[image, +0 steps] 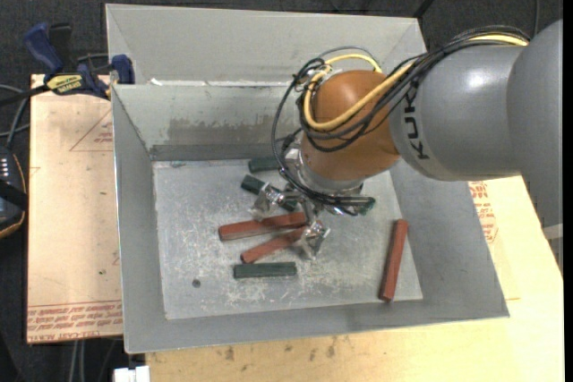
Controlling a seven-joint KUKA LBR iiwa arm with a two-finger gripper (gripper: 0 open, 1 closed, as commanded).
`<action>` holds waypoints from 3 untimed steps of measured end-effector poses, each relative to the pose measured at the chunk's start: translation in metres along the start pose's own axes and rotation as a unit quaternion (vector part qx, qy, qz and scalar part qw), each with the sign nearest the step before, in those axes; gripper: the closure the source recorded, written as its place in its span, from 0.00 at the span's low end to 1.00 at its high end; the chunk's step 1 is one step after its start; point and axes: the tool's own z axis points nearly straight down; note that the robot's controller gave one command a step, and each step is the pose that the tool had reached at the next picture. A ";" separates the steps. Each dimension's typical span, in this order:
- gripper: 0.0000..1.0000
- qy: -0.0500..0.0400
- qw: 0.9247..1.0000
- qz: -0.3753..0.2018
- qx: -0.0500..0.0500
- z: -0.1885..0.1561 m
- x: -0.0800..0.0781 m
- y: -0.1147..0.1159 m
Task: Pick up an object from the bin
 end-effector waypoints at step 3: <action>1.00 0.010 1.000 -0.002 -0.005 -0.006 0.005 0.002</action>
Offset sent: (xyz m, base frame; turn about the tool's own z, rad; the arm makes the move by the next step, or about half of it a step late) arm 0.0000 0.0000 0.0000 0.0000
